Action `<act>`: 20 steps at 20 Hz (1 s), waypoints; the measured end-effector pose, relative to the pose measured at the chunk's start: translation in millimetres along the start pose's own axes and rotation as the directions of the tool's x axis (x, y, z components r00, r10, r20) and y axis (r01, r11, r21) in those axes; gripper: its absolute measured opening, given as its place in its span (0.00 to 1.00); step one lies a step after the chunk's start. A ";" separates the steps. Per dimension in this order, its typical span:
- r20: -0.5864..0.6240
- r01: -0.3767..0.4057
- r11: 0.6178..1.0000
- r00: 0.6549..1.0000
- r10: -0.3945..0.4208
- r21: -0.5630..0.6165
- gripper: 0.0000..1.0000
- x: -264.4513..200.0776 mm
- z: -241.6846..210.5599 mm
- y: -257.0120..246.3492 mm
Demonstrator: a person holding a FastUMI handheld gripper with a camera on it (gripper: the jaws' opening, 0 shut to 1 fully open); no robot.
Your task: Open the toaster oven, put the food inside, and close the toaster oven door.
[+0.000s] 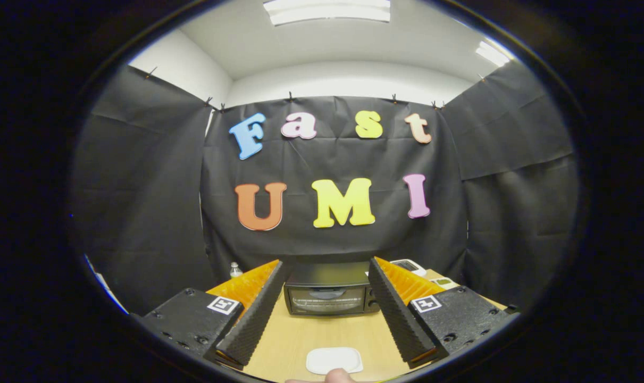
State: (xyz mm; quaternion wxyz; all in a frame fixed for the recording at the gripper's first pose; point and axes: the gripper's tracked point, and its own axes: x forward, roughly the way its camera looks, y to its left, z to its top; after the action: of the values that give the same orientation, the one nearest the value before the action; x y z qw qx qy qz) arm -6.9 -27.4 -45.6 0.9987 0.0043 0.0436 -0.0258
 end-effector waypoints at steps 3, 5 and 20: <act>0.024 0.015 1.000 1.000 -0.015 0.000 1.00 -7.5 5.3 1.8; 0.030 0.009 1.000 1.000 -0.009 -0.014 1.00 -12.6 8.3 6.7; 0.013 0.068 0.998 0.998 -0.068 0.004 1.00 -5.4 2.2 -9.0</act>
State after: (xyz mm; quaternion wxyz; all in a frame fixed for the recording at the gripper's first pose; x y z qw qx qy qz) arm -12.6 -36.2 -43.0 0.9975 0.0044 0.0371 -0.0598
